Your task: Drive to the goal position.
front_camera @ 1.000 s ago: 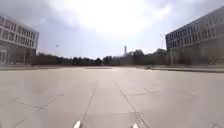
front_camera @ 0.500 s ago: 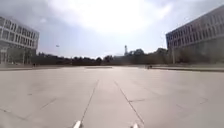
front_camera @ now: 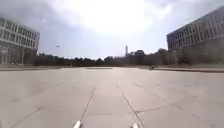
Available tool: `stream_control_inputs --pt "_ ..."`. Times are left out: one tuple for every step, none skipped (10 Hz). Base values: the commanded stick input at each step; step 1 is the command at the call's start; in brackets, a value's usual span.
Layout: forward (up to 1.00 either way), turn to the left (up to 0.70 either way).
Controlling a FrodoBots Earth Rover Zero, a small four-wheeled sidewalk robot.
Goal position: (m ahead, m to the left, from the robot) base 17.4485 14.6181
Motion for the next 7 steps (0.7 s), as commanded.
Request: stream_control_inputs --pt "0.7 -0.01" --pt "0.7 -0.01" --pt "0.7 -0.01" --pt "0.7 -0.01" --pt "0.7 -0.01" --pt "0.7 -0.01" --pt "0.7 -0.01"
